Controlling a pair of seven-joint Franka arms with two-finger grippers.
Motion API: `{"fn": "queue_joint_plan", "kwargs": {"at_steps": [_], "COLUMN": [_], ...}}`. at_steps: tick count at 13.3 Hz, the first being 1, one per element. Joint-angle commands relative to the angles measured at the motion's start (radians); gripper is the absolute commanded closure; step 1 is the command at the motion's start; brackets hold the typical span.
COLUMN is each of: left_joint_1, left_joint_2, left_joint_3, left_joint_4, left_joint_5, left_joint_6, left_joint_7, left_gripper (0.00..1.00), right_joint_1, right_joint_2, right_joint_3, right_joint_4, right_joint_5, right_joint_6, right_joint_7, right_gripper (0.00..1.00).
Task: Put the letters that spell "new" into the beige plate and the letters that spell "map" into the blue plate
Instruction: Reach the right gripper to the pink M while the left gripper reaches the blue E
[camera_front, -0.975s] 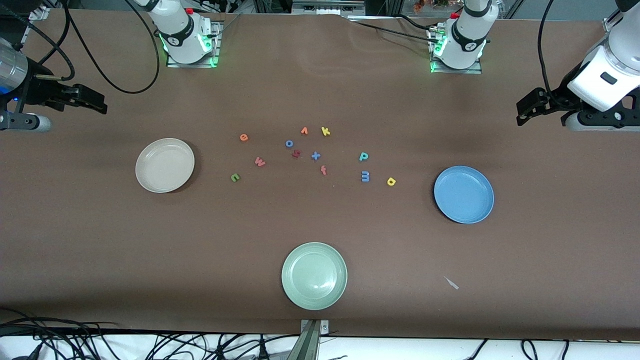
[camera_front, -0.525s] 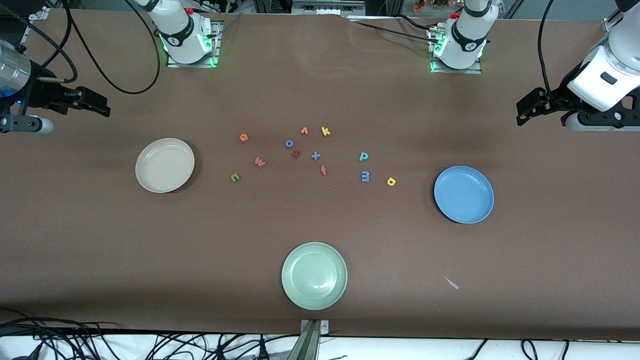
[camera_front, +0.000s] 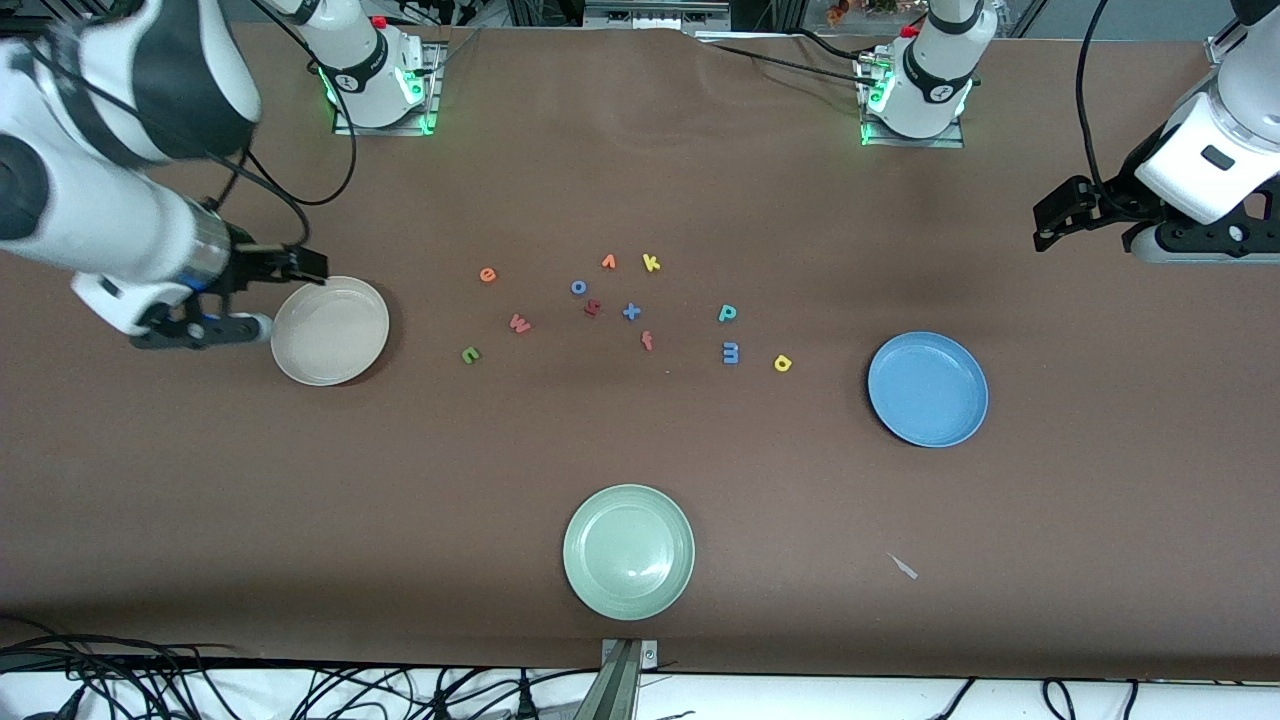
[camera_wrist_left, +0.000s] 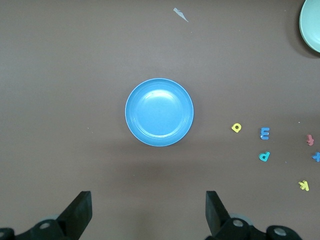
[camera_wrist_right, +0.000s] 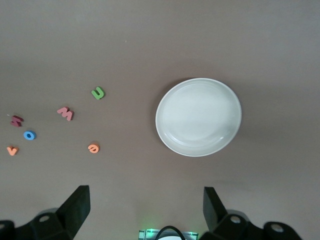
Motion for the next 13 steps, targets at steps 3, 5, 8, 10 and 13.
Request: {"fn": "queue_joint_plan", "kwargs": {"at_steps": [3,5,8,10,13], "left_joint_1": [-0.027,-0.038,-0.09,-0.109,-0.193], "left_joint_2": [0.107,0.164,0.348,0.457,0.574], "left_joint_3": [-0.018,-0.069,-0.098,-0.106,-0.114], "left_joint_4": [0.03,0.032,0.061,0.107,0.147], "left_joint_5": [0.012,0.02,0.023,0.018,0.014], "left_joint_6": [-0.078,-0.092,0.024,0.073,0.17], "left_joint_7": [0.009,0.006,-0.001,-0.001,-0.007], "left_gripper": [0.0,0.0,0.0,0.0,0.0], "right_joint_1": [0.06,0.074,0.076,0.076,0.077], "right_joint_2": [0.103,0.1,0.049,0.015,0.03], "right_joint_3": [-0.002,0.01,0.099,0.145,0.222], "right_joint_4": [-0.04,-0.13,-0.326,-0.475,-0.61], "right_joint_5": [0.087,0.09,0.078,0.072,-0.03], "right_joint_6": [0.147,0.255,0.475,0.673,0.92], "right_joint_7": [0.016,0.065,0.068,0.065,0.048], "right_gripper": [0.0,0.0,0.0,0.0,0.0]}}
